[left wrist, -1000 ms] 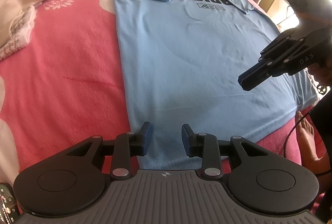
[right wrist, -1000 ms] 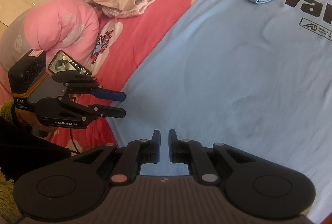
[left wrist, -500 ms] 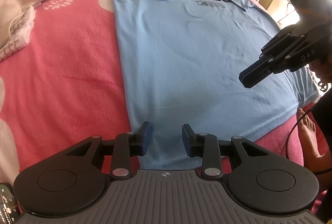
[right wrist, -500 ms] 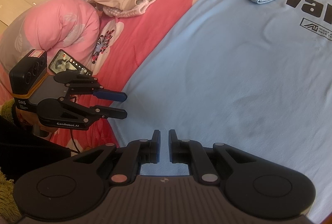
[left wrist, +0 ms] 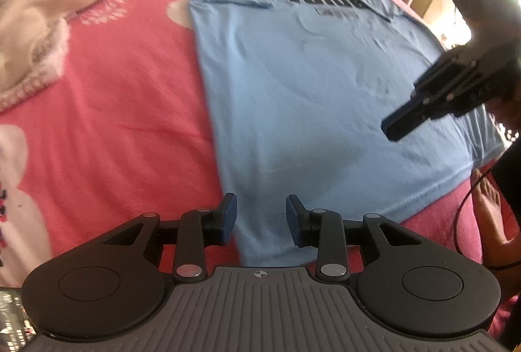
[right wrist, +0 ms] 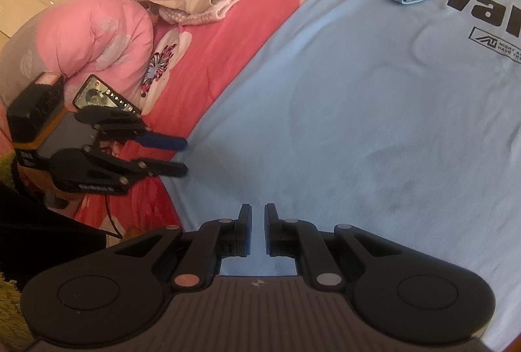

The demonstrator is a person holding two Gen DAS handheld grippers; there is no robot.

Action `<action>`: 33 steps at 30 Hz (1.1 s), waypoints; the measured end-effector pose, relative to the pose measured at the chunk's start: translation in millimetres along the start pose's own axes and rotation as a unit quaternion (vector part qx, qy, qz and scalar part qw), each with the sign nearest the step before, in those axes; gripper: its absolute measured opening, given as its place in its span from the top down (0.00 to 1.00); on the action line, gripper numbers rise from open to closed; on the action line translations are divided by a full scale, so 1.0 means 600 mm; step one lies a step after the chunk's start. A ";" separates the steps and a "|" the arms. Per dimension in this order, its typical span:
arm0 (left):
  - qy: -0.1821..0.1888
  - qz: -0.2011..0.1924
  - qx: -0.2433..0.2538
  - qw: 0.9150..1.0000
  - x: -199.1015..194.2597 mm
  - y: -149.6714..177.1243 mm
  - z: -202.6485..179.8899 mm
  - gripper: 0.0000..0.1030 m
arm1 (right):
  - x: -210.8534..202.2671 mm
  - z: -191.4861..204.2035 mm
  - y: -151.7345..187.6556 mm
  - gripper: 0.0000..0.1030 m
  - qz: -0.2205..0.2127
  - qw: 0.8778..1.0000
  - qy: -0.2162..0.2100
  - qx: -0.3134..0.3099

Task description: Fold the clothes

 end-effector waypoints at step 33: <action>0.141 0.043 0.035 0.989 0.083 -0.033 0.023 0.67 | -0.237 -0.166 0.226 0.93 -0.064 0.930 0.304 0.197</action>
Point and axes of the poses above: each gripper's, at about its wrist camera, not at the fingertips, and x roughly the way its jaws point, z to its left, y to its underside, the point moved 2 cm from there along x, roughly the way its jaws point, and after that the axes turned 8 degrees about x, right-handed, at the moved point
